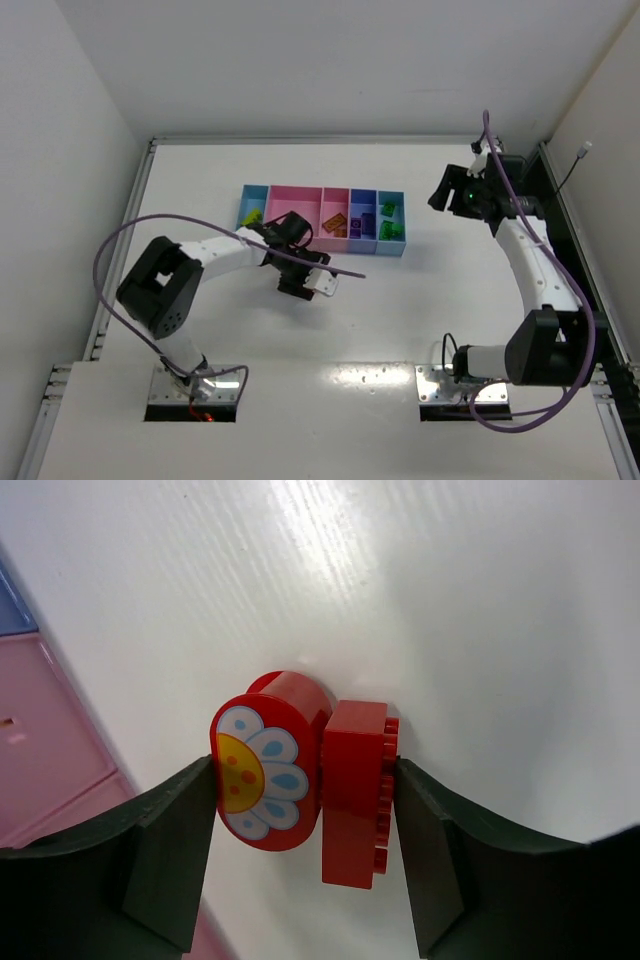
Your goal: Sort the legos into containers by color
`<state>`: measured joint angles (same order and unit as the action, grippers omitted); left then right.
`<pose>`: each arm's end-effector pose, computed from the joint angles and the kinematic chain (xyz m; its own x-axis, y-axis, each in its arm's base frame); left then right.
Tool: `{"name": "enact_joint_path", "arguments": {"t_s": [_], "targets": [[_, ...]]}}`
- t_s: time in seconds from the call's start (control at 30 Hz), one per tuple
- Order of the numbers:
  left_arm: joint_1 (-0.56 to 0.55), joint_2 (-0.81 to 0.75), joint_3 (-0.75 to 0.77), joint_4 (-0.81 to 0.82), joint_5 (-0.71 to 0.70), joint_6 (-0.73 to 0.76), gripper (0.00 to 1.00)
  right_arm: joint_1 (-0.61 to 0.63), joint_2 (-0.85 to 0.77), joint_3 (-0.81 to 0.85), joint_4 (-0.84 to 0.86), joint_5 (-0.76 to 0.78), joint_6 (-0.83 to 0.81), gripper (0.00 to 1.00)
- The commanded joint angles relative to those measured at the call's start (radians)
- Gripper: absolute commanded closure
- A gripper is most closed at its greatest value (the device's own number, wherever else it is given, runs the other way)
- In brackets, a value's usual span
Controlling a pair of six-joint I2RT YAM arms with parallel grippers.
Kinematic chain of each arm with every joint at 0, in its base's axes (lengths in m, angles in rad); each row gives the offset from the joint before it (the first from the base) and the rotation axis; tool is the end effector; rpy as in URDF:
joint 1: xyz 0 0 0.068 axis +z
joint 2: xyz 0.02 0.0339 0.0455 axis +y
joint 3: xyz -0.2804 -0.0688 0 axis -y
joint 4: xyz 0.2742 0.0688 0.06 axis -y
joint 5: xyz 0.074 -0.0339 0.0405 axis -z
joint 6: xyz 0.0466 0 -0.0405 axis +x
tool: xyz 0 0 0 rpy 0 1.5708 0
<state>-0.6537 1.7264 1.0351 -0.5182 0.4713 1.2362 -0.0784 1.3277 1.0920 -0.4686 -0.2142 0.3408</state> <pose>0.2680 -0.2319 0.1539 0.3883 0.7627 -0.5173 0.9212 -0.3371 0.1944 0.3240 -0.0155 0.3026 -0.6368 0.3776 -0.6722 0.1357 0.9131 0.3844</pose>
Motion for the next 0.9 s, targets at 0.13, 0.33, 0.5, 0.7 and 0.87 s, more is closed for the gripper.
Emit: {"name": "enact_joint_path", "arguments": {"t_s": [0.13,0.33,0.5,0.7,0.87], "targets": [[-0.004,-0.293,-0.027,0.076,0.122,-0.234,0.43,-0.006,-0.007,-0.012,0.041,-0.027,0.02,0.32],[0.086,-0.352,0.112,0.3,-0.002,-0.654,0.43,0.003,-0.007,-0.012,0.05,-0.027,0.02,0.3],[0.169,-0.208,0.285,0.336,-0.155,-0.791,0.43,0.012,0.037,0.02,0.05,-0.027,0.029,0.3],[0.239,0.008,0.46,0.268,-0.168,-0.919,0.43,0.012,0.057,0.059,0.05,-0.036,0.029,0.29],[0.239,0.061,0.447,0.259,-0.178,-0.919,0.42,0.012,0.057,0.068,0.05,-0.045,0.029,0.29]]}}
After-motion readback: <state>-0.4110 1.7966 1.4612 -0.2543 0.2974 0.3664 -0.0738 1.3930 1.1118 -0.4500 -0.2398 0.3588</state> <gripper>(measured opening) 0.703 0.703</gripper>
